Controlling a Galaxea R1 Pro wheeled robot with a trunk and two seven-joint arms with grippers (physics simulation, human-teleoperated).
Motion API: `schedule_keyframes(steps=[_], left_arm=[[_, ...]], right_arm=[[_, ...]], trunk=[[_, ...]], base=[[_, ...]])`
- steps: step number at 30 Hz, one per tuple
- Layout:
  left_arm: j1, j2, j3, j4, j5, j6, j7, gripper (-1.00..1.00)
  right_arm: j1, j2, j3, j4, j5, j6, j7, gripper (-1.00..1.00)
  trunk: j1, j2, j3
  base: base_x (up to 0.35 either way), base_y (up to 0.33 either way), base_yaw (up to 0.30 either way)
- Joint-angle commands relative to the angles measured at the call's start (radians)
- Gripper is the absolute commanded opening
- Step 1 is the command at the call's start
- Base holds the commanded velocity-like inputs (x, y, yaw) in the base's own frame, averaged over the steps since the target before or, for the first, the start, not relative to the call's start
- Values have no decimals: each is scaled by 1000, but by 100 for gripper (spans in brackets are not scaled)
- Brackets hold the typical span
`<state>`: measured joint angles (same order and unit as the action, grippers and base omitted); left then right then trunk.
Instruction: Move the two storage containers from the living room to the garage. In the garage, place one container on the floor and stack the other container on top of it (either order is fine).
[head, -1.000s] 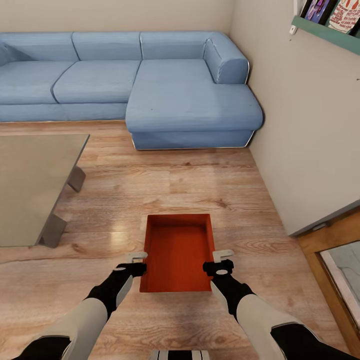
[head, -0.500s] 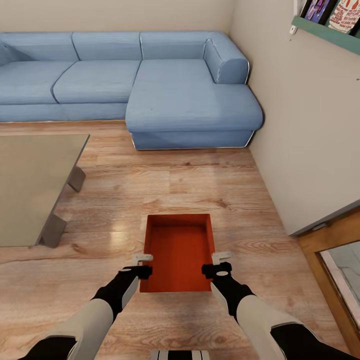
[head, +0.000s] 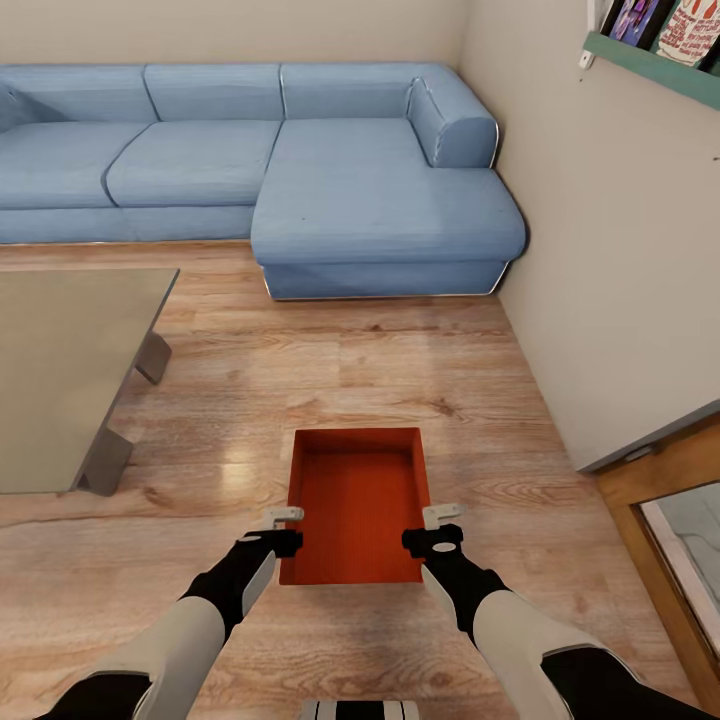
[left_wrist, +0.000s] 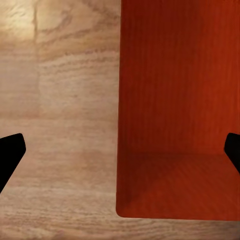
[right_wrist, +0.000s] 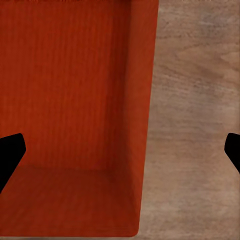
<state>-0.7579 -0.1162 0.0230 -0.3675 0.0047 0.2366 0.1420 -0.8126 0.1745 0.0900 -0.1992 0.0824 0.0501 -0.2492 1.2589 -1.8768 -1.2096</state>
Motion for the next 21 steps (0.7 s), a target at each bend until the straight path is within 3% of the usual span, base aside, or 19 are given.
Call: schedule_keyframes(steps=[1,8,21], left_arm=[[0,0,2,-3,0,6,0,100],[0,-1,7,-4,2,-2,1,100],[0,-2,4,7,5,1,5,100]], right_arm=[[0,0,5,0,9,5,-6,100],[0,0,5,-1,10,3,-6,100],[0,0,5,2,8,2,-6,100]], trunk=[[0,0,-1],[0,0,-1],[0,0,-1]], base=[[0,0,0],[111,5,0],[6,0,0]])
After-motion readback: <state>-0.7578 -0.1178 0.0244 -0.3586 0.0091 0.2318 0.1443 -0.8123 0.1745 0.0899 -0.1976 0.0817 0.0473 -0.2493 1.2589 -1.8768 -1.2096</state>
